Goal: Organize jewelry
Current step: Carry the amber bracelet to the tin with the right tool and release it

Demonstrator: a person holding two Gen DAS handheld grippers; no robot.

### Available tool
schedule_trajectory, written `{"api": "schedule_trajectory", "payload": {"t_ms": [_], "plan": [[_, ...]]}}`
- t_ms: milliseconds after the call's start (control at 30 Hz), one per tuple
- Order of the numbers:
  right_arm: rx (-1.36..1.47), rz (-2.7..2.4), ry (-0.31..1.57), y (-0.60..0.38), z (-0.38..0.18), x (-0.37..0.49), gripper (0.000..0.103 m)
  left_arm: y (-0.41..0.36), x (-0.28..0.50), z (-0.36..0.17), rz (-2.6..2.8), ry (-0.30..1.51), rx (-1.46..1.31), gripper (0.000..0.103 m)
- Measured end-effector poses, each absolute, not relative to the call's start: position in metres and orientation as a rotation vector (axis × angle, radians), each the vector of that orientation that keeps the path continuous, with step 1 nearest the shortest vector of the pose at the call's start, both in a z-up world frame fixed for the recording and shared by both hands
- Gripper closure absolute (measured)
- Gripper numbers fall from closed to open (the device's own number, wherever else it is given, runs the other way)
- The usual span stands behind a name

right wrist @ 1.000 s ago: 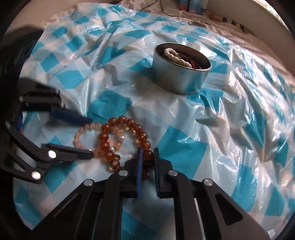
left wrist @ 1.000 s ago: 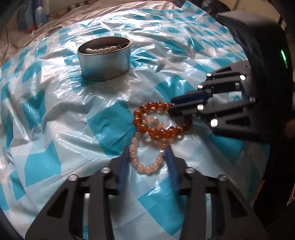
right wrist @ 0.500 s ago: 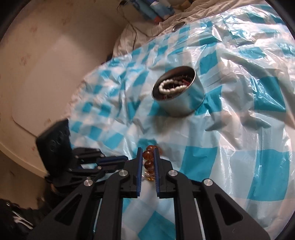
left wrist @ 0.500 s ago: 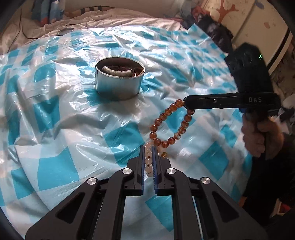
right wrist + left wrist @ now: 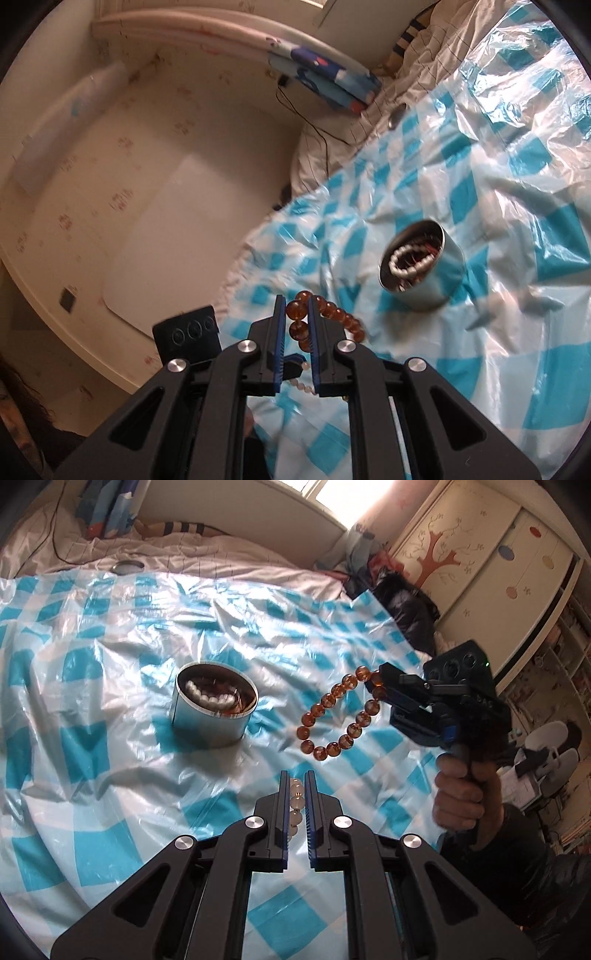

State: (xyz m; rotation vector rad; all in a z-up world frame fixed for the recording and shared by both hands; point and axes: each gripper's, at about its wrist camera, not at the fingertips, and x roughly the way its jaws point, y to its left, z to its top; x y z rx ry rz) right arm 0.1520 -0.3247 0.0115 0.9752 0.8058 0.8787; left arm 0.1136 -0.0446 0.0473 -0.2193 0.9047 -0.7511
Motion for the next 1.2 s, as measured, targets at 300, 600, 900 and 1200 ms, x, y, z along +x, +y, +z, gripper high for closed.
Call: {"api": "schedule_trajectory", "payload": {"t_ms": [300, 600, 900, 1200], "plan": [[1.067, 0.884, 0.758, -0.333, 0.005, 0.171, 0.091, -0.055, 0.145, 0.065, -0.722, 0.850, -0.280, 0.096], [1.138, 0.875, 0.724, -0.344, -0.001, 0.186, 0.091, -0.074, 0.188, 0.063, -0.677, 0.856, -0.303, 0.096], [1.156, 0.848, 0.733, -0.344, -0.013, 0.208, 0.091, -0.082, 0.229, 0.041, -0.636, 0.884, -0.324, 0.096], [1.043, 0.780, 0.799, -0.306, -0.026, 0.236, 0.091, -0.054, 0.250, 0.008, -0.408, 1.009, -0.271, 0.085]]}}
